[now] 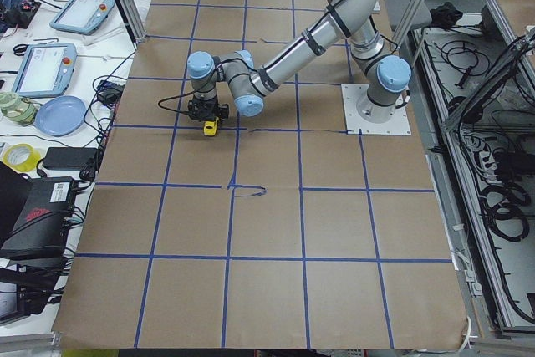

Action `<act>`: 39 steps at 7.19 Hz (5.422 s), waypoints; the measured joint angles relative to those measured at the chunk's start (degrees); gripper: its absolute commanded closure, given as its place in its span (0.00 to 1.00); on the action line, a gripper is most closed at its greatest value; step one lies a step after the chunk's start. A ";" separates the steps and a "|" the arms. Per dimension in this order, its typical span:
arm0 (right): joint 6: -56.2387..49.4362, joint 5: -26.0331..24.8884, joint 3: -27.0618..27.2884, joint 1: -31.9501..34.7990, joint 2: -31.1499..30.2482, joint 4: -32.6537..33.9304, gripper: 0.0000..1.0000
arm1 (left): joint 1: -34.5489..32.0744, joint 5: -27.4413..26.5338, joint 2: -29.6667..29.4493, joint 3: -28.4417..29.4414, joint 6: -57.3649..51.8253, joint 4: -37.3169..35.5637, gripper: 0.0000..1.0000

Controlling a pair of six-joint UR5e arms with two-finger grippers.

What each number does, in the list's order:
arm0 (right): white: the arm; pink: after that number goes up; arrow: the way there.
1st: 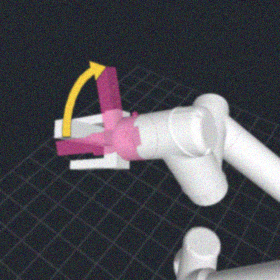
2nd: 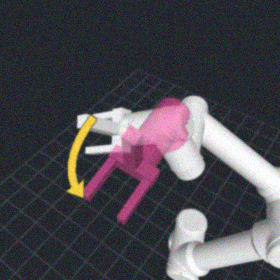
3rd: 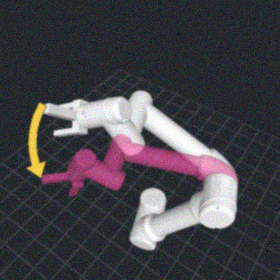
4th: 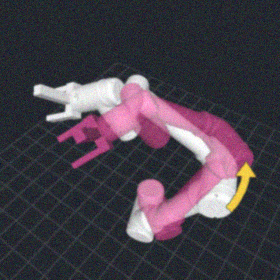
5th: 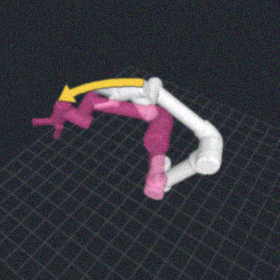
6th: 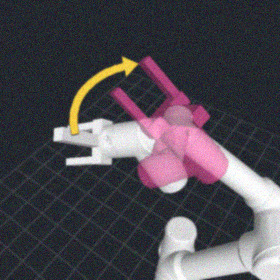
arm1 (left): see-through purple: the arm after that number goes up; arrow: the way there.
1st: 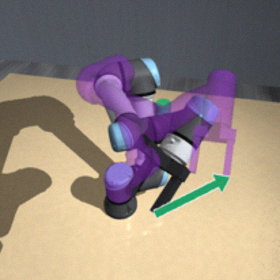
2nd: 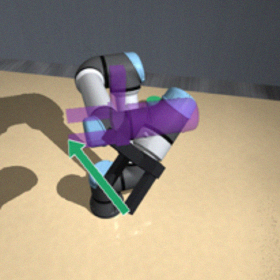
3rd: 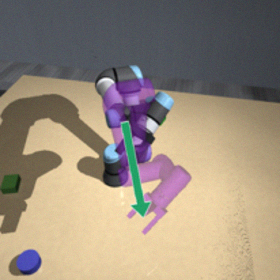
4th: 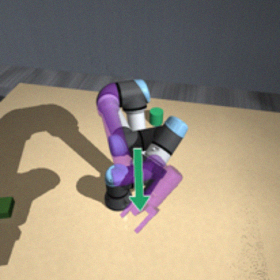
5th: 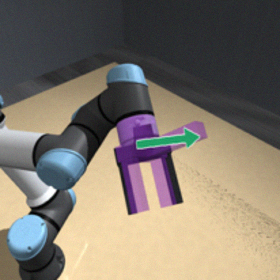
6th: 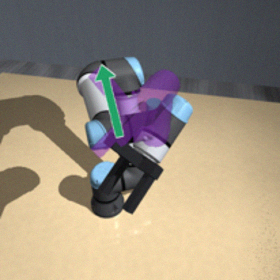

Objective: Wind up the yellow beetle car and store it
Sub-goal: 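Push the car forward along the table again with the left gripper, then drag the car back toward the robot again with the left gripper, then open the left gripper to release the car and lift the left arm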

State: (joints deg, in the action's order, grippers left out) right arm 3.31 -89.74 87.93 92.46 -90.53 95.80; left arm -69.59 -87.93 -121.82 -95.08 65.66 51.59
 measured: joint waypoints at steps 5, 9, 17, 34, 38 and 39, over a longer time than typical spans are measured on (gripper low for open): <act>0.03 0.00 -0.02 0.00 0.00 0.00 0.00 | -1.47 2.95 0.83 0.24 0.77 0.35 1.00; -0.01 0.00 -0.02 0.00 0.00 -0.08 0.00 | -11.24 11.97 0.76 0.88 10.06 -0.29 1.00; -0.02 0.00 -0.03 0.00 0.00 -0.07 0.00 | -13.12 6.08 -1.46 1.26 9.67 -0.24 1.00; -0.05 -0.08 0.02 0.00 -0.14 -0.10 0.00 | -9.28 3.02 11.46 3.57 -27.11 6.84 0.00; -4.41 -0.12 -0.03 -0.06 -0.30 -0.44 0.00 | -10.96 -4.10 21.18 11.88 -55.22 32.75 0.00; -6.78 -0.11 -0.03 -0.08 -0.23 -0.71 0.00 | -11.24 -5.61 22.63 11.62 -56.39 34.85 0.00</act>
State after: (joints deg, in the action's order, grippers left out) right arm -3.46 -89.85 87.89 92.39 -90.76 95.09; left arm -80.83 -93.54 -99.18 -83.46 9.26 86.44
